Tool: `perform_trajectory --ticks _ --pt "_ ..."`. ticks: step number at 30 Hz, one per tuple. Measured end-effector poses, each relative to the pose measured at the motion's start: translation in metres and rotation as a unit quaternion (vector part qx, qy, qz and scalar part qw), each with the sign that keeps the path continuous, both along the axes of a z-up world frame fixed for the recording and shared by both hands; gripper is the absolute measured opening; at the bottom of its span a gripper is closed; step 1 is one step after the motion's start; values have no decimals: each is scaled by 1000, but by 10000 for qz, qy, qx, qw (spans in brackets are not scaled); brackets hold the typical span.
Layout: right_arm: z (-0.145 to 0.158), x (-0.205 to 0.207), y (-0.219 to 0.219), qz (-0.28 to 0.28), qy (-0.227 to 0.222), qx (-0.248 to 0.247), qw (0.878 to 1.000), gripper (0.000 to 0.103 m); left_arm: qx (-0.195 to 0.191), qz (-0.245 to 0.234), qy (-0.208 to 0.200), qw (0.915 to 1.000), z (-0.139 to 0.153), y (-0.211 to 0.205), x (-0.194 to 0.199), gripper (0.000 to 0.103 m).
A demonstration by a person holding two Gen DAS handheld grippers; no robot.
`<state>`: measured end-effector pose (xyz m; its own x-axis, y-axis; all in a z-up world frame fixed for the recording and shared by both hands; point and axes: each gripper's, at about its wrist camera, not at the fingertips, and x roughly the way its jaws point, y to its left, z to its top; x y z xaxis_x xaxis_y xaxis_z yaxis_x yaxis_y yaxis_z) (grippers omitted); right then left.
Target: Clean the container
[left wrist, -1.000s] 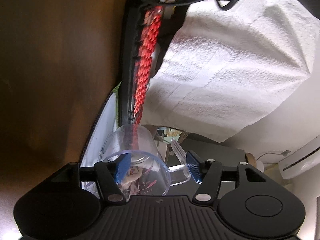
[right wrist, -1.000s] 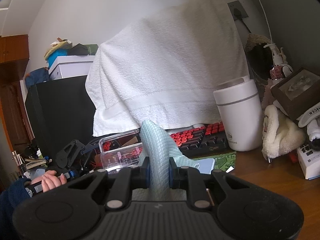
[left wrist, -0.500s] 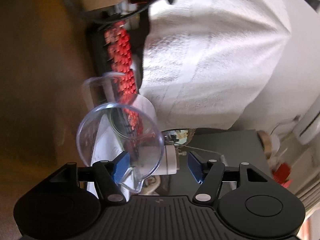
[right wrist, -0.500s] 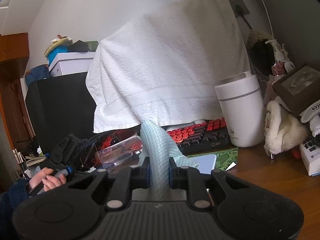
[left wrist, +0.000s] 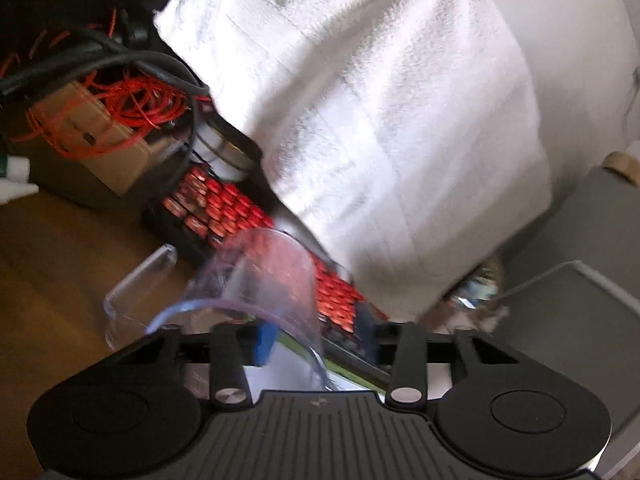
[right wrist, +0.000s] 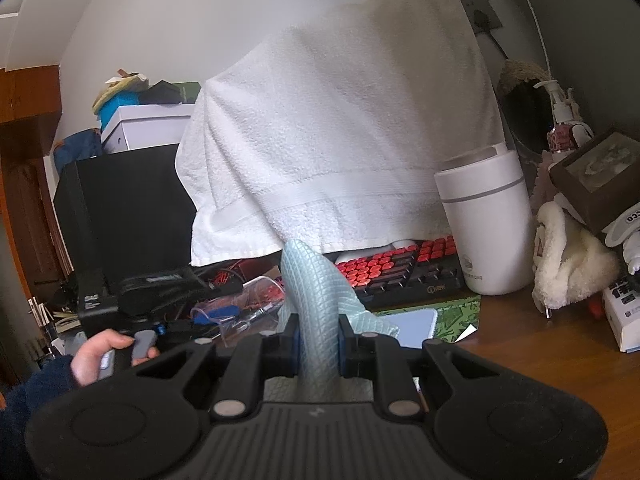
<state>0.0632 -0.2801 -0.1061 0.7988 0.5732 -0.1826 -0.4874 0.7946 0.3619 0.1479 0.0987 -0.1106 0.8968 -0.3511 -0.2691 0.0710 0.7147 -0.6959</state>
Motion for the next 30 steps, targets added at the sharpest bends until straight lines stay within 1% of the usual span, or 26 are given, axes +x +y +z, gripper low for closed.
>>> perform_trajectory --ticks 1,2,7,9,13,15,18,23,26,30 --pt "0 0 -1 -3 -4 2 10000 16 42 -8 -2 10000 -1 -2 2 9" --pt "0 0 -1 -6 -8 4 10000 16 65 -34 -14 10000 -2 -4 4 8" --pt "1 -1 -6 -65 -21 30 10000 16 287 -202 -147 9993 1 -11 12 7" --pt "1 -1 -8 -88 -23 38 10000 16 434 -287 -247 9983 4 -15 6 8" --pt "3 -2 -10 -120 -47 33 9999 16 462 -653 -347 9962 8 -24 -6 9" --pt "4 -3 -11 -136 -68 33 9999 16 535 -884 -467 9936 11 -31 -10 9" --pt "6 -3 -14 -171 -92 26 9998 16 641 -1314 -703 9868 16 -44 -21 9" --pt "9 -5 -18 -235 -121 6 9996 16 858 -2007 -1006 9707 18 -67 -37 10" --pt "10 -5 -20 -257 -124 6 9996 16 1060 -2282 -1101 9615 14 -79 -47 11" --pt "11 -5 -19 -237 -124 -15 9996 16 1252 -2511 -1151 9529 5 -90 -54 10"
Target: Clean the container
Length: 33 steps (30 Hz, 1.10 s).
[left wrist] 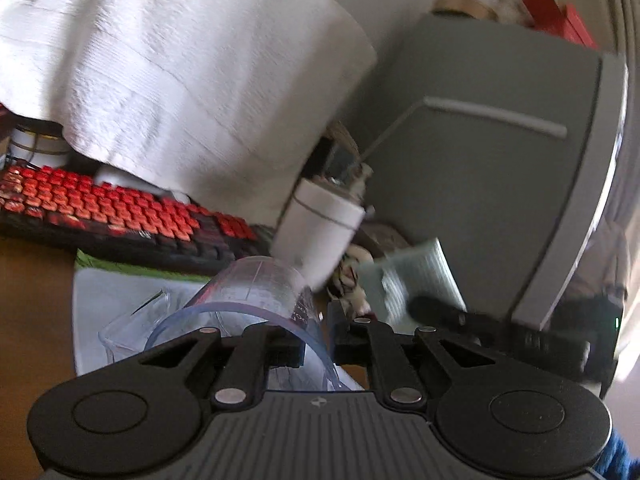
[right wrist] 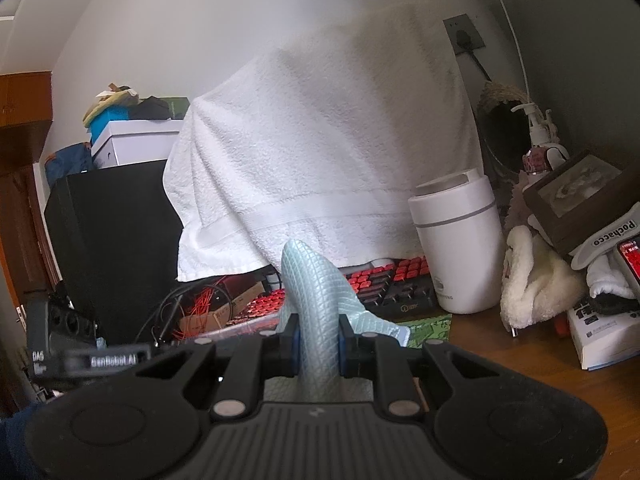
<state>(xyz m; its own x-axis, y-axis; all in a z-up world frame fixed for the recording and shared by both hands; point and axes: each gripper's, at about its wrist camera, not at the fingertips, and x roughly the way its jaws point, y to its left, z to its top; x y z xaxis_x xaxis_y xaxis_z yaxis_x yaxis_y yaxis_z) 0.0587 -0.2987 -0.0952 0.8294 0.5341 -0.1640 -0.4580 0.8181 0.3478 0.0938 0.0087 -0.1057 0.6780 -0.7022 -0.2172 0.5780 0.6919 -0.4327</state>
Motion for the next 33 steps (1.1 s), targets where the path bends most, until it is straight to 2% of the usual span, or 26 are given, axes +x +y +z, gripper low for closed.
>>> perform_trajectory --ticks 3,8,13,17,23,27,33 --pt "0 1 1 11 5 -10 10000 16 115 -50 -48 9999 -2 -4 -3 10" --pt "-1 4 4 66 28 -22 10000 16 15 -129 20 9999 -9 -6 -5 9" --pt "0 3 5 77 23 -43 10000 16 232 -336 -72 9991 -15 -14 -11 9" --pt "1 2 4 34 32 -39 10000 16 320 -367 21 9988 -23 -17 -15 9" --pt "0 1 7 70 18 -42 10000 16 5 -350 108 9993 -36 -12 -16 12" --pt "2 1 9 115 -55 -55 9999 16 -202 -328 222 9990 -49 -10 -16 21" --pt "7 4 20 92 -156 -278 9994 16 -567 -372 231 9974 -60 -5 -14 24"
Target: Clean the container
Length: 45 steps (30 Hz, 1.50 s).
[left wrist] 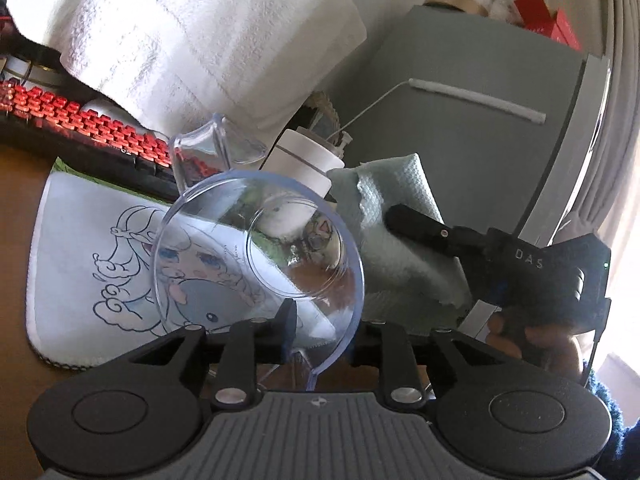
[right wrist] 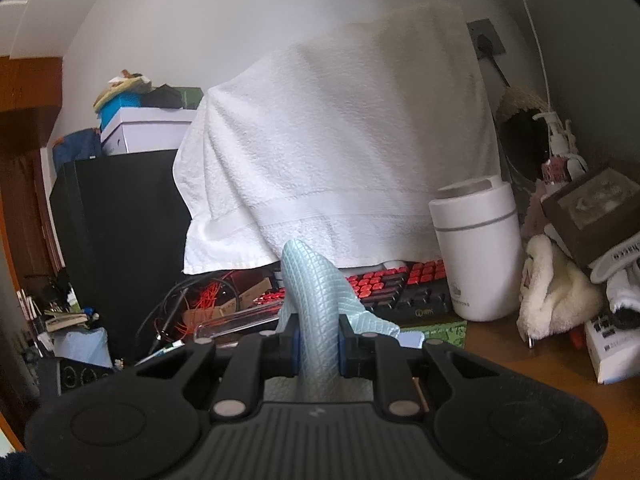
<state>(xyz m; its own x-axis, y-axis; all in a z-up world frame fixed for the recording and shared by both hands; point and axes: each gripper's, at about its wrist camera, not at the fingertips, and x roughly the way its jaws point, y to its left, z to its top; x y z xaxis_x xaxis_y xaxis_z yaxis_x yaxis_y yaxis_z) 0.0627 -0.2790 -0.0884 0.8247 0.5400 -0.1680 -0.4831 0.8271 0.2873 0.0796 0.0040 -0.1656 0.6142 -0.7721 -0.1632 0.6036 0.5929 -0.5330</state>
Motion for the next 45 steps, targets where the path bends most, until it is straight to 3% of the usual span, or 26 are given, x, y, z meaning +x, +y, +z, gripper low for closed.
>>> perform_trajectory --ticks 18,26,29,34,39,45 --pt "3 -2 44 161 -344 -873 9955 19 126 45 -467 9988 -8 -6 -11 25" --pt "0 -25 73 793 -717 -993 9893 19 232 116 -739 9969 -12 -10 -16 24" --pt "1 -28 79 771 -880 -1205 9858 18 254 146 -794 9964 -13 -11 -17 24" --pt "3 -16 68 508 -786 -1207 9883 14 265 156 -819 9962 -13 -12 -16 24" --pt "3 -1 50 264 -502 -881 9945 14 263 169 -818 9962 -13 -11 -17 24" --pt "3 5 52 85 -439 -907 9949 16 224 186 -772 9966 -13 -11 -16 24"
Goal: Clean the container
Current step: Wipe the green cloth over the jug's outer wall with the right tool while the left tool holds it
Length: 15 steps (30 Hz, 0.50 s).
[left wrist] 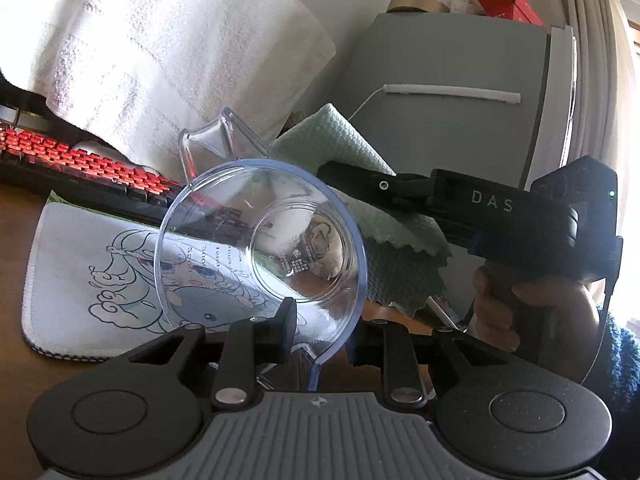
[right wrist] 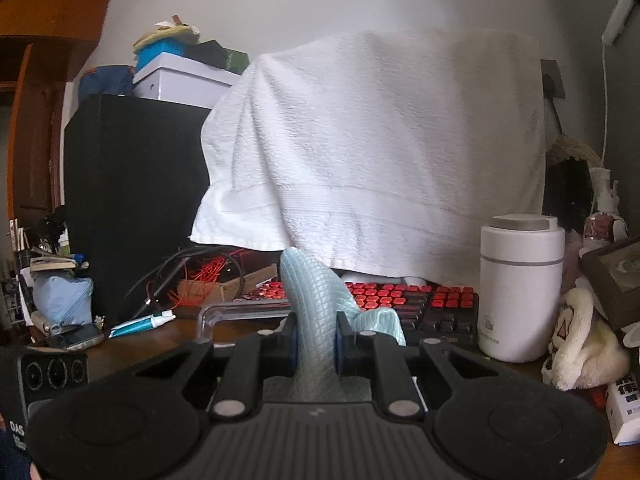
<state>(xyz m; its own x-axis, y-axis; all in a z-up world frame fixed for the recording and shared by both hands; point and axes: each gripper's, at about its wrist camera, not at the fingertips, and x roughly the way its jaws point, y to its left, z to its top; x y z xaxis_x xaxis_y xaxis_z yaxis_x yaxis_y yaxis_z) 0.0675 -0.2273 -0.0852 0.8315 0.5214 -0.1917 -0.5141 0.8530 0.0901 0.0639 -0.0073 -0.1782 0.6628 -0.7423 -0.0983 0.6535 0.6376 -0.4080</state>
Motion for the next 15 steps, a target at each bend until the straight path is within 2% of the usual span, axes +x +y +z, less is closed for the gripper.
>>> perform_trajectory --ticks 2,4,5,7,15 --pt "-1 -3 5 -62 -10 1 10000 20 -9 2 7 10000 0 0 0 24" --pt "-1 -8 17 -69 -135 -217 9997 28 4 4 -5 10000 0 0 0 24" --pt "-2 -12 22 3 -224 -393 9990 36 11 6 -10 10000 0 0 0 24" --pt "-2 -18 31 173 -354 -576 9976 37 19 11 -12 10000 0 0 0 25" --pt "-1 -19 30 344 -322 -462 9978 39 33 29 -18 10000 0 -1 -2 25"
